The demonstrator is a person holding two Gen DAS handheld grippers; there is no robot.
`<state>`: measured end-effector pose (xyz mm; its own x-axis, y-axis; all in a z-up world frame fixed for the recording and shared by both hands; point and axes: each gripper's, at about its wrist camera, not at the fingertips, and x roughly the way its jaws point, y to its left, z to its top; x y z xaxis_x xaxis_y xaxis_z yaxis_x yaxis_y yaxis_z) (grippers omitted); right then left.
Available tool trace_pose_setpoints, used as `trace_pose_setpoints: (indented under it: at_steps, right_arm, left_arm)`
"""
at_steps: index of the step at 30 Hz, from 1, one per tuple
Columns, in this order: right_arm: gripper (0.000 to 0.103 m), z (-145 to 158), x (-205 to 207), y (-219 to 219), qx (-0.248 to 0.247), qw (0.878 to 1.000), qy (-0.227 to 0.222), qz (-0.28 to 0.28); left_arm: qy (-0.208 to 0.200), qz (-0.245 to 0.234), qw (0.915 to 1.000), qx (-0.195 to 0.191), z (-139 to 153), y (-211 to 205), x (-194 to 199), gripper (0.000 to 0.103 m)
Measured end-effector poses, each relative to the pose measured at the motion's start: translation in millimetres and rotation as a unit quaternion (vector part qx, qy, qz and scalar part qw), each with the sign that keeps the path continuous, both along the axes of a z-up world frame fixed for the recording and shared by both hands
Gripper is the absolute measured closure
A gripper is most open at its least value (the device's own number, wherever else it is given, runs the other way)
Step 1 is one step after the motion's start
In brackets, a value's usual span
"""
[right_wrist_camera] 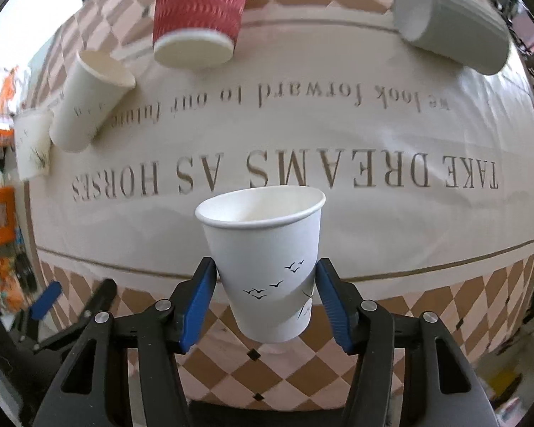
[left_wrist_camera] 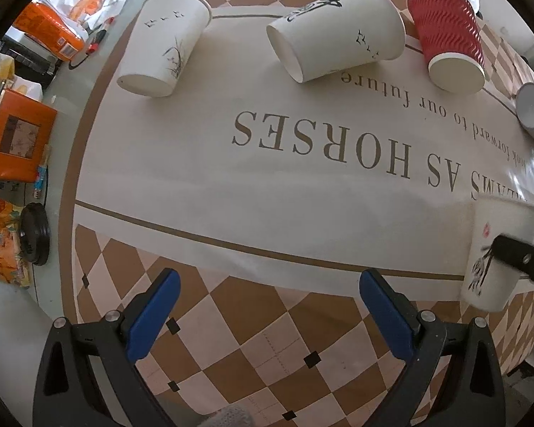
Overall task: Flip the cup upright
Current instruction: 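Close the right gripper on the cup while the left gripper releases it, then lower the cup open end up in front of the red cup and open the right gripper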
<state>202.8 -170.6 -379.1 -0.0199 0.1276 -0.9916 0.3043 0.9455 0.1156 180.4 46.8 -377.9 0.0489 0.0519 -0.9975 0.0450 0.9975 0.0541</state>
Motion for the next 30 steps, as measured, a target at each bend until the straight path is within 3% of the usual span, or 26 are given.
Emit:
trace_pose_setpoints:
  at_steps: [5, 12, 15, 20, 26, 28, 30]
  right_arm:
    - [0.044, 30, -6, -16, -0.015, 0.992, -0.12, -0.041]
    - [0.044, 25, -4, -15, -0.061, 0.956, -0.275, -0.085]
    - [0.044, 19, -19, -9, -0.085, 0.939, -0.319, -0.093]
    - [0.043, 17, -36, 2, -0.112, 0.927, -0.35, -0.076]
    - [0.039, 12, -49, 10, -0.125, 0.936, -0.322, -0.065]
    - [0.026, 12, -54, 9, -0.128, 0.941, -0.306, -0.068]
    - [0.023, 16, -64, 7, -0.133, 0.942, -0.301, -0.072]
  left_arm:
    - [0.002, -0.008, 1.0, -0.003, 1, 0, 7, 0.0]
    - [-0.008, -0.034, 0.9993, 0.011, -9, -10, 20, 0.0]
    - [-0.011, -0.041, 0.999, 0.017, -15, -14, 21, 0.0]
    - [-0.013, -0.046, 0.9986, 0.022, -18, -13, 16, 0.0]
    - [-0.021, -0.047, 0.9984, 0.024, -10, -7, 2, 0.0]
    - [-0.027, -0.05, 0.9981, 0.022, -3, -5, -1, 0.0]
    - [-0.035, -0.054, 0.9977, 0.021, 5, -4, -8, 0.0]
